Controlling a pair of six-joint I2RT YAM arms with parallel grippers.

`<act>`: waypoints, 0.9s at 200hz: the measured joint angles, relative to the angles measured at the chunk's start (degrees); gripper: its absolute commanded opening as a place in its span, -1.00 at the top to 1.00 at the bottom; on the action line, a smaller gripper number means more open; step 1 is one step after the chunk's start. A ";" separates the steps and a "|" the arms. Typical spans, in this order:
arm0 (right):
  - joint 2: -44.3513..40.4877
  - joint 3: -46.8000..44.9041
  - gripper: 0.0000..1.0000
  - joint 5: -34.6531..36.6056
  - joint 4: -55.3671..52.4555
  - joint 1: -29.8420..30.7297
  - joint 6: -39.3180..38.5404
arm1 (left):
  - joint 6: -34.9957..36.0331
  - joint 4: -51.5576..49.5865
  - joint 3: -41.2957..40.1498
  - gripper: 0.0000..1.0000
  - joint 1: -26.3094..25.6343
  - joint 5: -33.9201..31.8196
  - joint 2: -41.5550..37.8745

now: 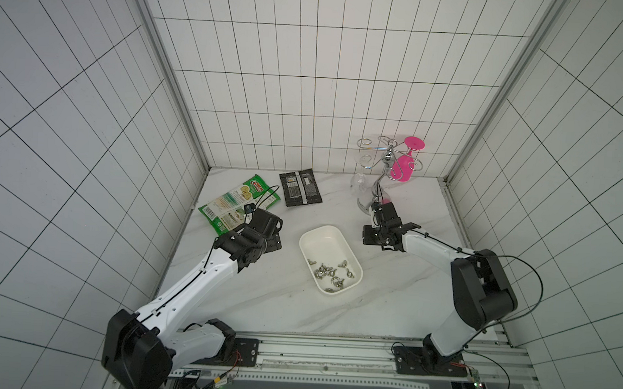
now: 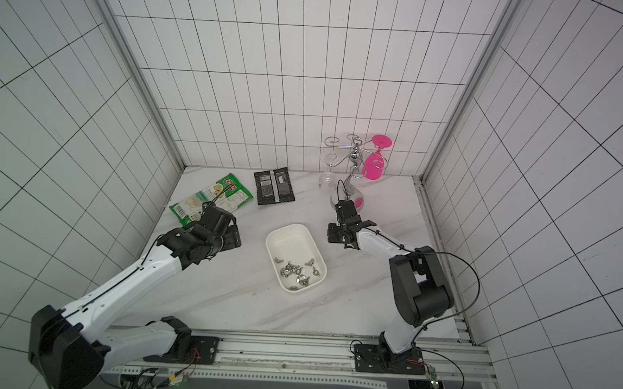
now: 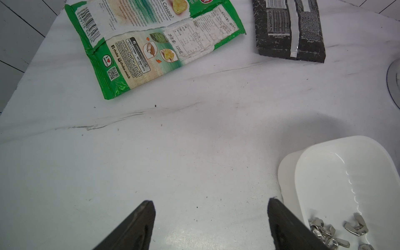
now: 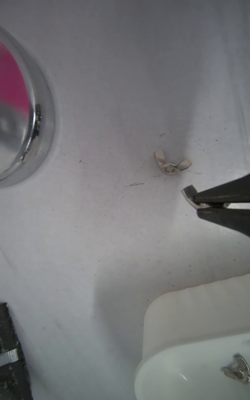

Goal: Take out the wing nut from the storage box
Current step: Place the wing nut at the center of the board.

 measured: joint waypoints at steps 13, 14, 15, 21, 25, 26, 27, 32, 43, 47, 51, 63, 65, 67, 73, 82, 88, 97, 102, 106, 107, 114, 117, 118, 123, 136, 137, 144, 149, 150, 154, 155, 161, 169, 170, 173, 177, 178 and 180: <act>2.67 0.70 0.81 -0.48 0.35 0.00 0.04 | 0.00 -0.02 0.00 -0.70 0.00 0.02 0.00; 2.80 0.74 0.81 -0.55 0.37 0.00 0.04 | 0.00 0.00 0.00 -0.70 0.00 0.00 0.00; 2.95 0.79 0.81 -0.55 0.42 0.00 0.04 | 0.00 -0.02 0.00 -0.70 0.00 0.00 0.00; 4.04 1.14 0.81 -0.70 0.61 0.00 0.07 | 0.00 0.00 0.00 -0.70 0.00 0.00 0.00; 4.79 1.51 0.81 -0.72 0.68 0.00 0.09 | 0.00 -0.02 0.00 -0.70 0.00 0.00 0.00; 4.92 1.55 0.81 -0.72 0.68 0.00 0.09 | 0.00 -0.02 0.00 -0.70 0.00 0.00 0.00; 5.05 1.62 0.81 -0.72 0.70 0.00 0.09 | 0.00 0.00 0.00 -0.70 0.00 0.00 0.00; 5.88 1.97 0.81 -0.72 0.94 0.00 0.11 | 0.00 0.00 0.00 -0.70 0.00 0.00 0.00; 7.28 2.71 0.80 -0.72 1.20 0.00 0.22 | 0.00 -0.02 0.00 -0.70 0.00 -0.02 0.00; 7.61 3.02 0.80 -0.72 1.53 -0.02 0.26 | 0.00 -0.02 0.00 -0.70 0.00 -0.02 -0.02; 7.87 3.34 0.80 -0.72 1.64 -0.02 0.31 | 0.00 -0.02 0.00 -0.70 0.00 -0.04 -0.02; 8.46 3.91 0.80 -0.70 2.25 -0.02 0.46 | 0.00 -0.02 0.00 -0.70 0.00 -0.15 -0.02; 8.50 3.96 0.80 -0.70 2.25 -0.02 0.46 | 0.00 -0.04 0.00 -0.70 0.00 -0.20 -0.02; 8.55 4.00 0.79 -0.68 2.29 -0.04 0.46 | 0.00 -0.02 0.00 -0.70 0.00 -0.20 -0.02; 8.76 4.11 0.78 -0.66 2.43 -0.17 0.52 | 0.00 -0.04 0.00 -0.70 0.00 -0.24 -0.02; 8.85 4.17 0.77 -0.61 2.60 -0.33 0.66 | 0.00 -0.04 0.00 -0.70 0.00 -0.37 -0.02; 8.87 4.20 0.77 -0.52 2.62 -0.39 0.70 | 0.00 -0.04 0.00 -0.70 0.00 -0.39 -0.02; 8.92 4.20 0.76 -0.46 2.60 -0.55 0.74 | 0.00 -0.07 0.00 -0.70 0.00 -0.42 -0.02; 8.92 4.20 0.75 -0.44 2.64 -0.66 0.74 | 0.00 -0.07 0.00 -0.70 0.00 -0.42 -0.02; 8.94 4.20 0.75 -0.46 2.67 -0.74 0.81 | 0.00 -0.07 0.00 -0.70 0.00 -0.42 -0.02; 8.94 4.20 0.75 -0.46 2.67 -0.76 0.79 | 0.00 -0.07 0.00 -0.70 0.00 -0.42 -0.02; 8.96 4.20 0.73 -0.42 2.67 -0.90 0.85 | 0.00 -0.07 0.00 -0.70 0.00 -0.42 -0.02; 8.96 4.20 0.72 -0.42 2.67 -0.98 0.92 | 0.00 -0.07 0.00 -0.70 0.00 -0.42 -0.02; 8.96 4.20 0.72 -0.42 2.67 -1.01 0.92 | 0.00 -0.07 0.00 -0.70 0.00 -0.42 -0.02; 8.96 4.20 0.69 -0.42 2.69 -1.11 0.92 | 0.00 -0.07 0.00 -0.70 0.00 -0.42 -0.02; 9.03 4.20 0.62 -0.31 2.60 -1.40 1.01 | 0.00 -0.07 0.00 -0.70 0.00 -0.42 -0.02; 9.03 4.20 0.61 -0.31 2.60 -1.42 0.98 | 0.00 -0.07 0.00 -0.70 0.00 -0.39 -0.02; 9.09 4.20 0.57 -0.26 2.56 -1.53 1.05 | 0.00 -0.07 0.00 -0.70 0.00 -0.39 -0.02; 9.11 4.20 0.54 -0.26 2.56 -1.55 1.01 | 0.00 -0.07 0.00 -0.70 0.00 -0.39 -0.02; 9.14 4.20 0.54 -0.26 2.54 -1.60 1.05 | 0.00 -0.07 0.00 -0.70 0.00 -0.39 -0.02; 9.14 4.20 0.52 -0.24 2.51 -1.64 0.98 | 0.00 -0.07 0.00 -0.70 0.00 -0.39 -0.02; 9.14 4.20 0.51 -0.24 2.51 -1.66 0.98 | 0.00 -0.07 0.00 -0.70 0.00 -0.39 -0.02; 9.14 4.17 0.49 -0.24 2.47 -1.79 1.03 | 0.00 -0.07 0.00 -0.70 0.00 -0.39 -0.02; 9.14 4.17 0.47 -0.26 2.47 -1.84 1.05 | -0.02 -0.07 0.00 -0.70 0.00 -0.39 -0.02; 9.14 4.17 0.47 -0.26 2.47 -1.84 1.07 | -0.02 -0.07 0.00 -0.70 0.00 -0.39 -0.02; 9.14 4.17 0.47 -0.26 2.47 -1.84 1.05 | -0.02 -0.07 0.00 -0.70 0.00 -0.39 -0.02; 9.14 4.17 0.46 -0.26 2.47 -1.86 1.07 | -0.02 -0.07 0.00 -0.70 0.00 -0.39 -0.02; 9.14 4.17 0.46 -0.26 2.47 -1.86 1.07 | -0.02 -0.07 0.00 -0.70 0.00 -0.39 -0.02; 9.14 4.17 0.46 -0.26 2.45 -1.86 1.07 | -0.02 -0.07 0.00 -0.70 0.00 -0.39 -0.02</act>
